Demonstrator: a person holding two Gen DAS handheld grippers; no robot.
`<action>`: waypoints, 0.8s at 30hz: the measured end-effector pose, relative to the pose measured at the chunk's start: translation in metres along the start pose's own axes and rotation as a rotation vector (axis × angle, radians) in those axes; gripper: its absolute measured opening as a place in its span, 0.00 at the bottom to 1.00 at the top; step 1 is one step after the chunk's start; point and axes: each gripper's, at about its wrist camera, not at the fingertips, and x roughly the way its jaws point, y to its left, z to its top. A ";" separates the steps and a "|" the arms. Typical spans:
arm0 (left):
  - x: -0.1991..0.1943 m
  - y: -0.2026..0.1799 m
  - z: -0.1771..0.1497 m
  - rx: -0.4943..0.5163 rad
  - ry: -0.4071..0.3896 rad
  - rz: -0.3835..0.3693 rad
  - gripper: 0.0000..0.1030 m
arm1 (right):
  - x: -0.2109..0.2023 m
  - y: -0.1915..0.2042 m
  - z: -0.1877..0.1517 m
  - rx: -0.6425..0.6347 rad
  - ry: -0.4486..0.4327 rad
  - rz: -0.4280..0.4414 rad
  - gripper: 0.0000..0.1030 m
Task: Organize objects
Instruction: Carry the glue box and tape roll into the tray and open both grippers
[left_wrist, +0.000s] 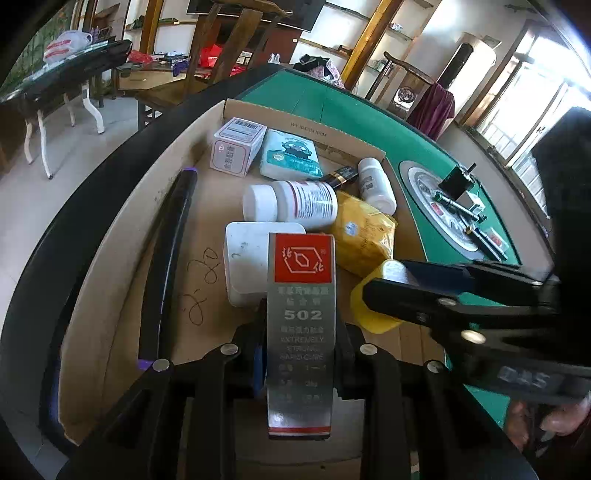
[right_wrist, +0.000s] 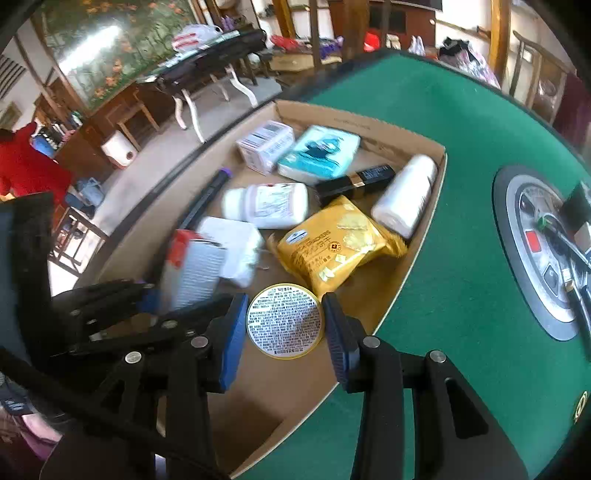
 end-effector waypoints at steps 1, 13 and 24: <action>0.000 0.002 0.001 -0.007 -0.002 -0.007 0.23 | 0.005 -0.004 0.002 0.009 0.008 -0.013 0.37; -0.011 0.001 -0.004 -0.045 -0.028 -0.119 0.23 | -0.036 -0.027 -0.004 0.112 -0.156 0.030 0.49; 0.006 -0.028 0.007 0.020 -0.021 0.097 0.50 | -0.097 -0.060 -0.038 0.201 -0.302 -0.031 0.63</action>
